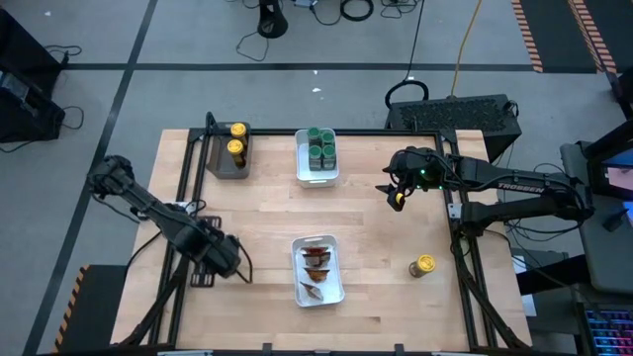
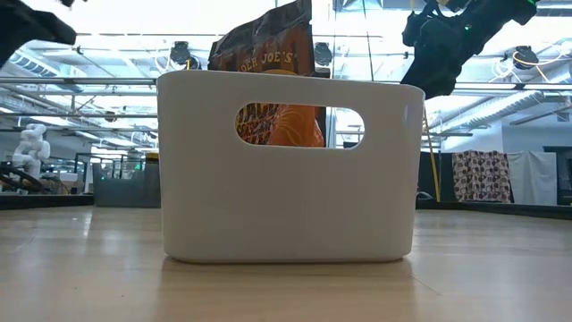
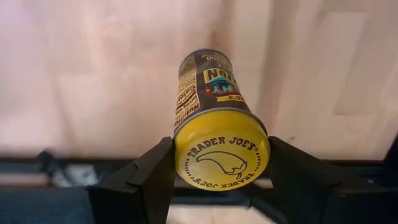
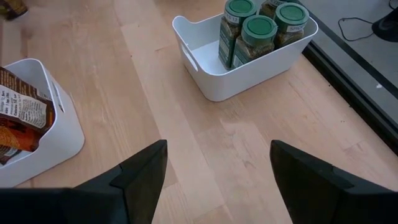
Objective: Sort spices by type
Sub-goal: Put the left yellow spice bottle into the transparent black bin, then put the yellow spice bottle into the transparent black bin
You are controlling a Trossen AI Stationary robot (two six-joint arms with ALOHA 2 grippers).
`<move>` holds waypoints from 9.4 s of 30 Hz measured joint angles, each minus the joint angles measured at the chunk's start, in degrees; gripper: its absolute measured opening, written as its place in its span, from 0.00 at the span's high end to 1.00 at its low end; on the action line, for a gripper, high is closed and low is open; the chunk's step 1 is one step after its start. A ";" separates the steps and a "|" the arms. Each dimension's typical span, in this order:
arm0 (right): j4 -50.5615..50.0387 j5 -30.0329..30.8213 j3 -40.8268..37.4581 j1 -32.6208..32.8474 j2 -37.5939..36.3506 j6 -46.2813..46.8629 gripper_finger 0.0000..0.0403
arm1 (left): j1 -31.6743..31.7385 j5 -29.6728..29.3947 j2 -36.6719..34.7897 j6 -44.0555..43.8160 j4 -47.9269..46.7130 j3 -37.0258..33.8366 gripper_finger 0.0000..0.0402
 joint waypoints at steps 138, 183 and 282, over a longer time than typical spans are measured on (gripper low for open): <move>-0.44 0.00 0.00 -0.02 0.00 -2.99 0.34 | 87.76 5.05 18.48 41.98 -6.99 25.59 0.32; -33.13 -23.26 22.03 28.89 18.37 47.11 0.34 | 24.94 -5.91 -9.12 42.37 74.49 -11.98 0.32; -46.67 -3.82 66.27 2.03 68.53 -27.19 0.48 | 26.18 -6.34 -9.79 40.39 69.44 -11.96 0.32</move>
